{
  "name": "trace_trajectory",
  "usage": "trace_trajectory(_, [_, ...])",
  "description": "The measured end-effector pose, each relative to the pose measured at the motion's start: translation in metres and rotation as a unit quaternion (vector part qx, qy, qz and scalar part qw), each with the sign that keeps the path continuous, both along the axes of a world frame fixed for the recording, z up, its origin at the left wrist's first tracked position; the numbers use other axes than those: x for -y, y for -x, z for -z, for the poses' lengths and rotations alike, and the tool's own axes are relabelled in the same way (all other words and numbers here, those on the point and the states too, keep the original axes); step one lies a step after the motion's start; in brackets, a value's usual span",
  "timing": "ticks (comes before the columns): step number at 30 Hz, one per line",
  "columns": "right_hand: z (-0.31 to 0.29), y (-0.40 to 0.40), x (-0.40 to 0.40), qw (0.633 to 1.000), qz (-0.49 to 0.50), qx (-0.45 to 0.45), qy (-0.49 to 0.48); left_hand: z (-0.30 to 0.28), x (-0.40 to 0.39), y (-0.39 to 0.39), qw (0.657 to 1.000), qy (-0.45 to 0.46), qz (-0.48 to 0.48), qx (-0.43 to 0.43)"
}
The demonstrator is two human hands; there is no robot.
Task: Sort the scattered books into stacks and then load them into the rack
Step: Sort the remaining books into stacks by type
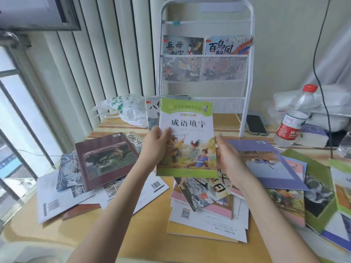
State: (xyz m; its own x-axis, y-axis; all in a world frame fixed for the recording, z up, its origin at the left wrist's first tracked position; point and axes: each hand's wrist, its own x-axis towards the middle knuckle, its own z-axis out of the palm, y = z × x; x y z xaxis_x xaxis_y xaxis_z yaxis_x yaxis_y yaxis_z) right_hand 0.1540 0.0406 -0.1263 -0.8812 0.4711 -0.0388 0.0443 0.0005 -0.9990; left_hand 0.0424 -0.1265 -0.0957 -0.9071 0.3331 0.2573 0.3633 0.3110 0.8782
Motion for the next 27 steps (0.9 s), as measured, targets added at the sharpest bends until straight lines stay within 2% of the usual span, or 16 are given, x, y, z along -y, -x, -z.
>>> trace_trajectory(1, [0.002,-0.001,0.001,0.994,0.008,0.052,-0.097,0.005,-0.003,0.002,0.998,0.047,0.022,0.036])
trace_trajectory(3, [0.007,-0.003,0.003,0.951,0.012,0.172,-0.255,0.021,-0.005,0.004,0.985,0.146,0.049,0.075])
trace_trajectory(6, [0.016,-0.006,0.009,0.857,0.024,0.286,-0.429,0.049,-0.001,0.0,0.932,0.357,0.056,0.038])
trace_trajectory(8, [0.012,-0.007,0.014,0.799,0.063,0.287,-0.524,0.06,0.003,0.001,0.903,0.427,0.045,-0.008])
trace_trajectory(9, [0.008,-0.007,0.014,0.786,0.089,0.269,-0.549,0.062,0.005,0.004,0.897,0.44,0.032,-0.033])
trace_trajectory(11, [0.004,-0.01,0.01,0.785,0.142,0.203,-0.567,0.058,0.006,0.008,0.883,0.46,-0.001,-0.087])
trace_trajectory(12, [0.005,-0.013,0.006,0.786,0.156,0.199,-0.564,0.055,0.004,0.006,0.881,0.459,-0.012,-0.117])
trace_trajectory(13, [0.007,-0.016,0.001,0.783,0.158,0.235,-0.554,0.052,0.0,0.003,0.88,0.449,-0.016,-0.153])
trace_trajectory(15, [0.012,-0.019,-0.007,0.778,0.123,0.361,-0.5,0.049,-0.01,-0.005,0.894,0.396,-0.006,-0.208])
trace_trajectory(18, [0.017,-0.022,-0.007,0.746,0.082,0.467,-0.469,0.048,-0.031,-0.015,0.912,0.337,0.077,-0.219])
trace_trajectory(21, [0.003,-0.025,-0.009,0.739,0.092,0.408,-0.528,0.053,-0.05,-0.027,0.889,0.312,0.225,-0.248])
trace_trajectory(23, [-0.016,-0.027,-0.007,0.749,0.101,0.384,-0.531,0.055,-0.058,-0.033,0.894,0.25,0.271,-0.253])
trace_trajectory(25, [-0.037,-0.028,0.0,0.719,0.111,0.418,-0.544,0.057,-0.066,-0.034,0.899,0.204,0.268,-0.279])
trace_trajectory(27, [-0.051,-0.033,0.008,0.678,0.142,0.399,-0.601,0.056,-0.077,-0.036,0.894,0.207,0.26,-0.301])
